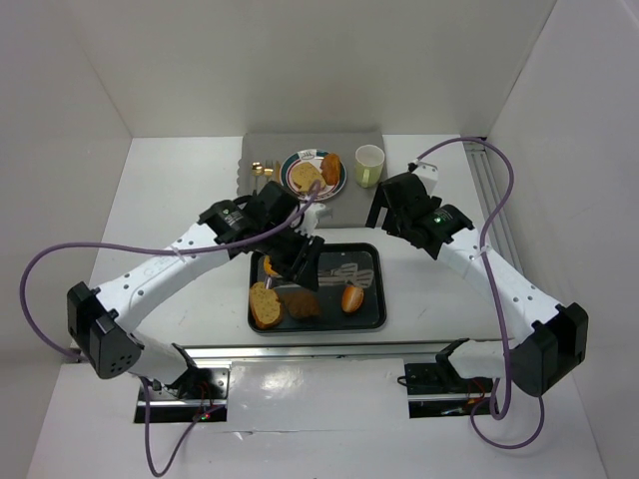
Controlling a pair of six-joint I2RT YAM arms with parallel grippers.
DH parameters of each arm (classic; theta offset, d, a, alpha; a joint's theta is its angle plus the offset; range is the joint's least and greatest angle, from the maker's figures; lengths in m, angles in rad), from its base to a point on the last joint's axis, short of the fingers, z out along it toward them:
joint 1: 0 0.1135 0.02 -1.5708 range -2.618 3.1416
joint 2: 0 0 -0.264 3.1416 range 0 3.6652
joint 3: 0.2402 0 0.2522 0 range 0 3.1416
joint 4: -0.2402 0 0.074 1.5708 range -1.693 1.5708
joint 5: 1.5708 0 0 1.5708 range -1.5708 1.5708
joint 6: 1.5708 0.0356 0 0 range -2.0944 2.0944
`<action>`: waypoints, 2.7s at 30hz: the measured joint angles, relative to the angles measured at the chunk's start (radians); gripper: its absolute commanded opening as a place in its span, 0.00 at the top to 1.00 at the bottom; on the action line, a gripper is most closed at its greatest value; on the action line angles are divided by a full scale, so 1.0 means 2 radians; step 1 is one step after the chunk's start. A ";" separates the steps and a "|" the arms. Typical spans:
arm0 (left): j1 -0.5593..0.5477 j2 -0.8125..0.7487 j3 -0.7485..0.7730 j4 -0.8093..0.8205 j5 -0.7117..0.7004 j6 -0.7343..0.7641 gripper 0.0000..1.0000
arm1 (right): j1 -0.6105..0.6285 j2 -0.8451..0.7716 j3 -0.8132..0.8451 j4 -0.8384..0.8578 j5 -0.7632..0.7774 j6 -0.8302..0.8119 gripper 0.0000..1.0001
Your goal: Place the bread
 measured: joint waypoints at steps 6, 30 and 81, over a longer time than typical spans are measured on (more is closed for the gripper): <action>-0.027 0.023 -0.001 -0.018 -0.016 0.000 0.42 | 0.000 0.000 0.000 0.000 0.000 0.000 0.00; -0.127 0.121 0.059 -0.056 -0.193 -0.038 0.39 | 0.000 0.000 0.000 0.000 -0.001 0.000 0.00; 0.227 0.389 0.410 0.014 -0.089 -0.093 0.57 | 0.000 -0.020 -0.008 0.009 -0.007 -0.007 0.00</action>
